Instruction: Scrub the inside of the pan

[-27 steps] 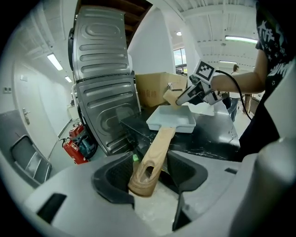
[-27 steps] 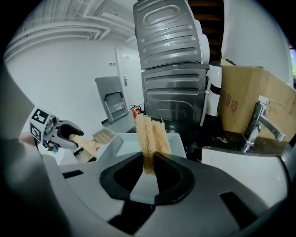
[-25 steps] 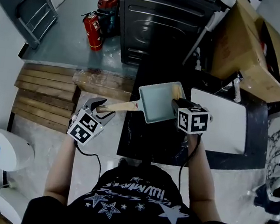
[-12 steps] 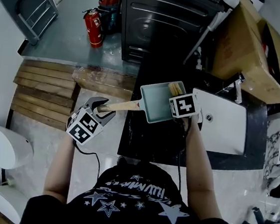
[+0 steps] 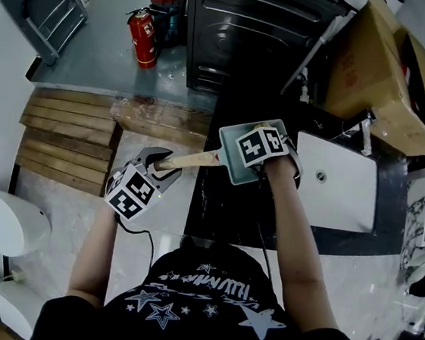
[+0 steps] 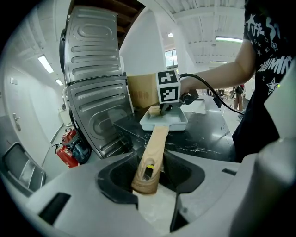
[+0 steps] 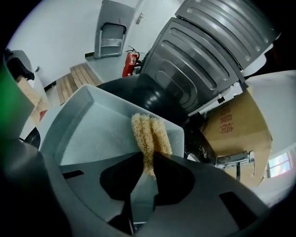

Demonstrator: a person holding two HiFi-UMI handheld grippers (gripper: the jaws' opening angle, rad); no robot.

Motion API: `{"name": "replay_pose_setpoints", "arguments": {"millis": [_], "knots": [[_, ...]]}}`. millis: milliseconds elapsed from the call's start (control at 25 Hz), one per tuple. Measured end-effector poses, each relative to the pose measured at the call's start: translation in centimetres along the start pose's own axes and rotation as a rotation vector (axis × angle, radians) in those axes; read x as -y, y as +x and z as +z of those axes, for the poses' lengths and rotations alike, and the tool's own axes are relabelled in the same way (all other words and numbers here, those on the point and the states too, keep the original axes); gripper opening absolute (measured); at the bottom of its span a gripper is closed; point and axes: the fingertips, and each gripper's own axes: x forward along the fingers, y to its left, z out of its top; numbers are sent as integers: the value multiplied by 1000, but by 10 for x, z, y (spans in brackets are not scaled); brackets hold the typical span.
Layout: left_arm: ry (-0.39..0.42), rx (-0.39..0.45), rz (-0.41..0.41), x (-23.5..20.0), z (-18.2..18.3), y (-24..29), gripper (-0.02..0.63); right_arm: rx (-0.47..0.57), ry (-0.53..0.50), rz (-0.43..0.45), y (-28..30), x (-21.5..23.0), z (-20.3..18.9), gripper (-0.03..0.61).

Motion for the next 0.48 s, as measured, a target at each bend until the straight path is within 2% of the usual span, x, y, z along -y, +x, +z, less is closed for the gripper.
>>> {"name": "replay_pose_setpoints", "arguments": {"millis": [240, 480], "knots": [[6, 3, -10, 2, 1, -1, 183, -110, 4, -17, 3, -2, -1, 66], [15, 10, -11, 1, 2, -2, 181, -104, 26, 59, -2, -12, 2, 63]]}}
